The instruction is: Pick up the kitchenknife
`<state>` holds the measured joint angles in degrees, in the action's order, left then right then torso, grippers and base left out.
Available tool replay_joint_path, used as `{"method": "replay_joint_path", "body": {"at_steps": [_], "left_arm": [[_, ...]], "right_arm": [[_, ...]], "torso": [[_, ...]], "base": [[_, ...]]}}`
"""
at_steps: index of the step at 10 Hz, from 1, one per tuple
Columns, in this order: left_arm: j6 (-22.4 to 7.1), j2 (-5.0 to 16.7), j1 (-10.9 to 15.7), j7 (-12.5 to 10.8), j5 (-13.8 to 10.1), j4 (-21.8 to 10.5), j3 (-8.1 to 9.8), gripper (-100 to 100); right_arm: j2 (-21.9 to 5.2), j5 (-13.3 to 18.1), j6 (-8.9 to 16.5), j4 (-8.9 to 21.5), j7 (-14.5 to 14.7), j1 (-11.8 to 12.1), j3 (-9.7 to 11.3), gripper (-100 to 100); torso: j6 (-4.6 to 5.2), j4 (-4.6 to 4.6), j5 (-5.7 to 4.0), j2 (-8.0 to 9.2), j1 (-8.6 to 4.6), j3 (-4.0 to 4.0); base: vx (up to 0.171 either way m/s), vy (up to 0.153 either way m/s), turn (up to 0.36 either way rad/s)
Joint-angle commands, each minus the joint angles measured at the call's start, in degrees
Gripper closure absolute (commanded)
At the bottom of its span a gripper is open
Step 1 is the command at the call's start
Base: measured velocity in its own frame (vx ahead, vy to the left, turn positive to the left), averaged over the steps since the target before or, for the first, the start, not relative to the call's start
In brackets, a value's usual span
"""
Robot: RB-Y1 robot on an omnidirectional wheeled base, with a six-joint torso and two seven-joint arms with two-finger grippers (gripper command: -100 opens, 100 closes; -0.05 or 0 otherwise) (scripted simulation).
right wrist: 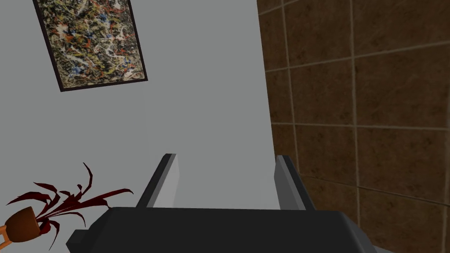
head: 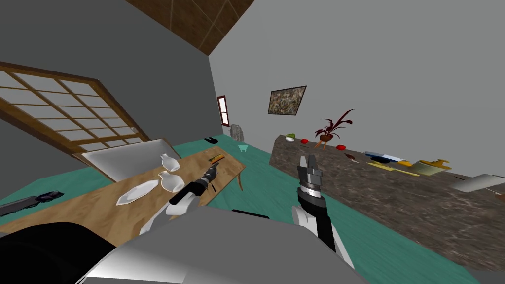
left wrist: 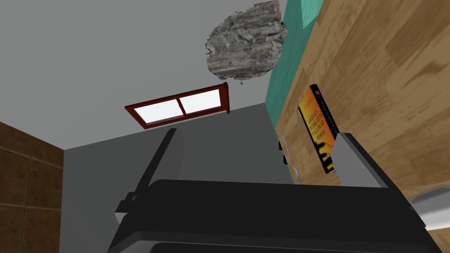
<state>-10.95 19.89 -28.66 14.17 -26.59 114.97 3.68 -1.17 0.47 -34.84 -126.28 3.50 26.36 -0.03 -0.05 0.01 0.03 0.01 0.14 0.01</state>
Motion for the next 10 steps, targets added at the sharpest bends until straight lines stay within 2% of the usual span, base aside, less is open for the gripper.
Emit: {"method": "replay_joint_path", "body": {"at_steps": [1,2,3,4,5,6,7,8,9,10], "left_arm": [[-2.86,1.50,-0.16,0.66,-2.22,-1.03,0.49,-100],[-4.05,1.50,-0.16,0.66,-2.22,-1.03,0.49,-100],[-6.03,2.62,-0.19,1.37,-4.01,-2.15,0.86,-100],[-7.12,2.62,-0.19,1.37,-4.01,-2.15,0.86,-100],[-8.56,3.69,-0.24,2.10,-5.77,-3.27,1.27,-100],[-10.22,3.69,-0.24,2.10,-5.77,-3.27,1.27,-100],[-11.85,4.72,-0.32,2.85,-7.49,-4.40,1.73,-100],[-13.35,4.72,-0.32,2.85,-7.49,-4.40,1.73,-100],[-15.10,5.69,-0.42,3.62,-9.16,-5.51,2.23,-100],[-16.47,5.69,-0.42,3.62,-9.16,-5.51,2.23,-100]], "right_arm": [[0.00,0.00,0.00,0.00,0.00,0.00,0.00,0],[0.00,0.00,0.00,0.00,0.00,-0.01,0.00,0],[0.00,0.00,0.00,0.00,0.00,0.00,0.00,0],[0.00,0.00,0.00,0.00,0.00,-0.01,0.00,0],[0.00,0.00,0.00,0.00,0.00,0.00,0.00,0],[0.00,0.00,0.00,0.00,0.00,-0.01,0.00,0],[0.00,0.00,0.00,0.00,0.00,0.00,0.00,0],[0.00,0.00,0.00,0.00,0.00,0.00,0.00,0],[0.00,0.00,0.00,0.00,0.00,0.00,0.00,0],[0.00,0.00,0.00,0.00,0.00,0.00,0.00,0]], "torso": [[0.00,0.00,0.00,0.00,0.00,0.00],[0.03,0.00,0.00,0.00,0.02,0.00],[0.00,0.00,0.01,0.00,0.02,0.00],[0.04,0.00,0.01,-0.01,0.03,-0.01],[-0.01,-0.01,0.01,-0.02,0.01,-0.01],[0.03,-0.01,0.00,-0.02,0.01,-0.01],[-0.01,-0.01,0.01,-0.02,0.02,-0.01],[0.02,-0.01,0.01,-0.02,0.04,-0.01],[0.00,-0.01,0.01,-0.04,0.02,-0.02],[0.02,-0.01,0.01,-0.04,0.03,-0.03]], "base": [[-0.017,0.025,-0.171],[-0.014,0.025,-0.106],[-0.012,0.026,-0.231],[-0.012,0.024,-0.106],[-0.012,0.021,-0.197],[-0.013,0.026,-0.093],[-0.014,0.028,-0.146],[-0.010,0.025,-0.135],[-0.010,0.026,-0.202],[-0.006,0.025,-0.116]]}}
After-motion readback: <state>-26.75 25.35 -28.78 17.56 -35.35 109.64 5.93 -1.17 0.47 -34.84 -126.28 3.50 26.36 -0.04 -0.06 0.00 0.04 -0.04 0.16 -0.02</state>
